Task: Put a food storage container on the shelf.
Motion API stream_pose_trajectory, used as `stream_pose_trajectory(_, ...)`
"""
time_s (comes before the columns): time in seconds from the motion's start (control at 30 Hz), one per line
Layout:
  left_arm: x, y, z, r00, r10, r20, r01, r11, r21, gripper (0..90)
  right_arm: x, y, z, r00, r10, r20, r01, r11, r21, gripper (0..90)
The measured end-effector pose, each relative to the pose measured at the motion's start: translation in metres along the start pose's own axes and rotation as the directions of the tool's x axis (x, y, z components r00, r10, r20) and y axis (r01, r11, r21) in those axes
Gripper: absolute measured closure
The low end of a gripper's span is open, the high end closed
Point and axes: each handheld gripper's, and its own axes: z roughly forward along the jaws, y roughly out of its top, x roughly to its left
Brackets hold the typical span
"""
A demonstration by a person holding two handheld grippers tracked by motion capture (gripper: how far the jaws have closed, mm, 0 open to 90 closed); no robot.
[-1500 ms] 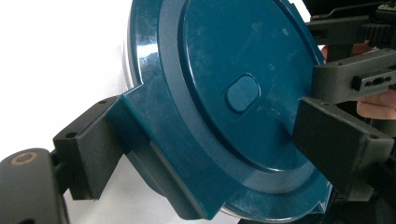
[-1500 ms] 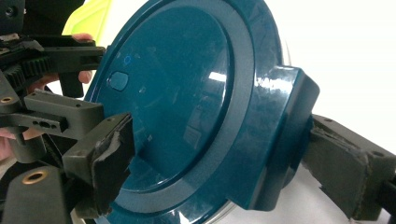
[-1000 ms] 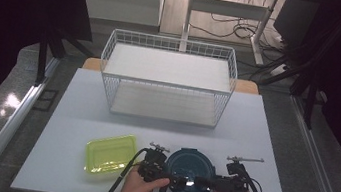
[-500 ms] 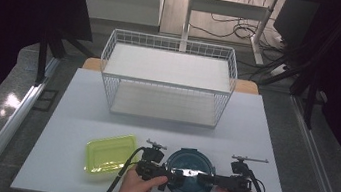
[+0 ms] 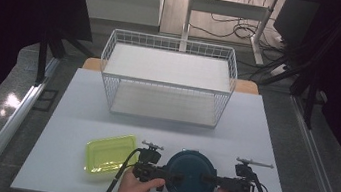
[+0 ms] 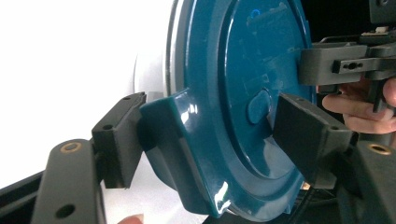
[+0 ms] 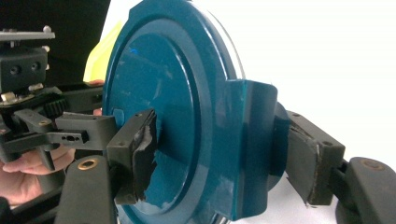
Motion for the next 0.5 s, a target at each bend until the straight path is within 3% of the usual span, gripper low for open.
stream_pose_trajectory(0.2,-0.0025,-0.0007,-0.0016,0.9999,-0.015,-0.005,0.015,0.9998,-0.014,30.4,0.0007,-0.0017,-0.0023,0.9996,0.028,-0.002,-0.028,1.000,-0.010,32.9)
stream_pose_trajectory(0.5,-0.0049,-0.0002,-0.0033,1.0000,-0.002,-0.005,0.001,0.9998,-0.018,32.1,0.0030,-0.0018,-0.0056,0.9998,0.021,0.007,-0.020,0.999,-0.033,33.2)
